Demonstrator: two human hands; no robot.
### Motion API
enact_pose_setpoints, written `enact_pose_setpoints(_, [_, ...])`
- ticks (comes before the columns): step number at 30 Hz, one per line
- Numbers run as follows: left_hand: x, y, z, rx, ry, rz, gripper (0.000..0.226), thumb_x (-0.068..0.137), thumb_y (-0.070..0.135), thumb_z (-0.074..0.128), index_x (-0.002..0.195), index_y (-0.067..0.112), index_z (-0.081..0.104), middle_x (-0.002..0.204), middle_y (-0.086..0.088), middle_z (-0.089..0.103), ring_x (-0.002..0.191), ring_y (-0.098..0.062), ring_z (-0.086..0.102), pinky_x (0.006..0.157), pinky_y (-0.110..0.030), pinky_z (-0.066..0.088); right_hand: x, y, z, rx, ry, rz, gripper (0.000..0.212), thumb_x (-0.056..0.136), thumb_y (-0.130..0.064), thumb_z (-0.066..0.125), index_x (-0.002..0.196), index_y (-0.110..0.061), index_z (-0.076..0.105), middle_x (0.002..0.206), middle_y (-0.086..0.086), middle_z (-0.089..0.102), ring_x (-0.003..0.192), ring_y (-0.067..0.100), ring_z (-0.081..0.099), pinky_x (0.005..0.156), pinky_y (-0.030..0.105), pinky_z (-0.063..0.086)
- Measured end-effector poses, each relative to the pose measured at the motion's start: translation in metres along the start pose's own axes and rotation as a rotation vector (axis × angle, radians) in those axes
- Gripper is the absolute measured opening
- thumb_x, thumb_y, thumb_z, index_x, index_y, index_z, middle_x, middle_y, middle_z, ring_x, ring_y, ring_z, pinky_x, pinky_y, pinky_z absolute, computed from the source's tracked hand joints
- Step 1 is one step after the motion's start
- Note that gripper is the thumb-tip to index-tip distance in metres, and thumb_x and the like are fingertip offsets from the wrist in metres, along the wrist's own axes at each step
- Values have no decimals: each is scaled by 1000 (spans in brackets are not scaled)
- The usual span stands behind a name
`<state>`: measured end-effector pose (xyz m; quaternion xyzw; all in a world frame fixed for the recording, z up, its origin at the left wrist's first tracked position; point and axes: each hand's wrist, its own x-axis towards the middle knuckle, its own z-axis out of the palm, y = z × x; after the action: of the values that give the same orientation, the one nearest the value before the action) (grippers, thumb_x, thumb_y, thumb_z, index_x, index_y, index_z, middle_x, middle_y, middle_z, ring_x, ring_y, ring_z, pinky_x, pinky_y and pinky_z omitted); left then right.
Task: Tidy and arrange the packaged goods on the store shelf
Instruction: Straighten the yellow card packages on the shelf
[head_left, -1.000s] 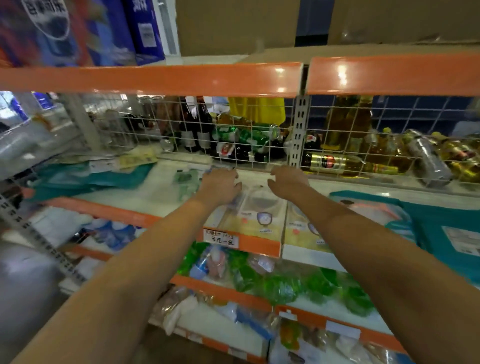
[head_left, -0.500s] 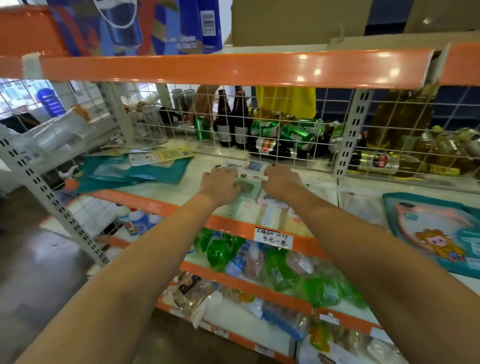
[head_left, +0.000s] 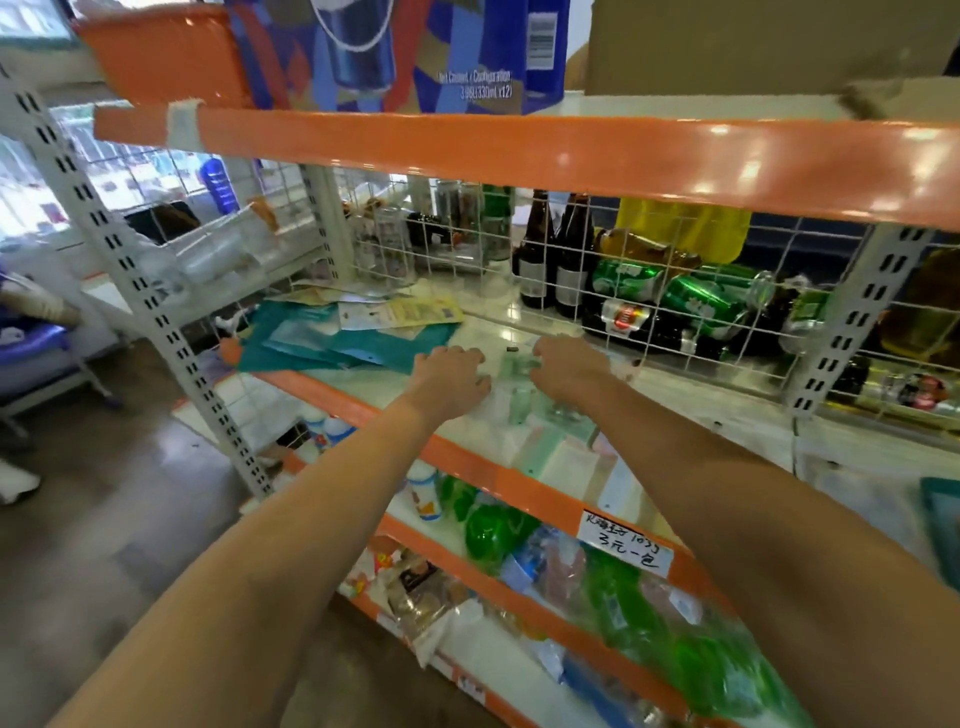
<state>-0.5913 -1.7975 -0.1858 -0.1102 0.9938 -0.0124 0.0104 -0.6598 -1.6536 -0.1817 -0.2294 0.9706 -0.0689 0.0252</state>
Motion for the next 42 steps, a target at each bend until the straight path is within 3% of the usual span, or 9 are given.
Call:
enact_pose_setpoints(12, [32, -47, -1, 5, 63, -142, 47, 98, 40, 38, 138, 14, 41, 139, -11, 46, 128, -31, 41, 104, -45, 32, 58, -31, 14, 49, 49, -192, 42, 96, -30, 44, 135, -15, 45, 137, 10, 46, 125, 30, 44, 98, 40, 39])
enact_pose_setpoints(20, [48, -82, 13, 5, 26, -153, 51, 98, 40, 39, 143, 16, 37, 143, -10, 43, 132, -30, 38, 106, -49, 31, 86, -62, 27, 12, 14, -195, 42, 96, -33, 43, 135, -15, 45, 137, 9, 47, 126, 29, 44, 100, 39, 38])
enact_pose_setpoints(27, [67, -133, 11, 67, 15, -81, 45, 97, 37, 39, 136, 15, 44, 134, -11, 49, 125, -31, 43, 103, -48, 33, 113, -104, 31, 53, 41, -148, 48, 94, -28, 45, 140, -15, 40, 136, 10, 49, 125, 30, 47, 97, 38, 42])
enact_pose_setpoints(31, [80, -164, 10, 91, 8, -39, 46, 96, 36, 41, 136, 14, 43, 136, -11, 48, 127, -30, 41, 103, -46, 34, 124, -130, 34, 56, 53, -90, 39, 92, -22, 47, 130, -12, 50, 127, 11, 54, 117, 30, 52, 90, 38, 44])
enact_pose_setpoints(42, [116, -217, 16, 81, 0, 75, 50, 96, 37, 43, 141, 15, 39, 143, -11, 40, 133, -30, 35, 108, -48, 29, 142, -172, 51, 67, 36, 43, 43, 94, -22, 44, 137, -16, 44, 155, 4, 27, 131, 29, 39, 102, 41, 38])
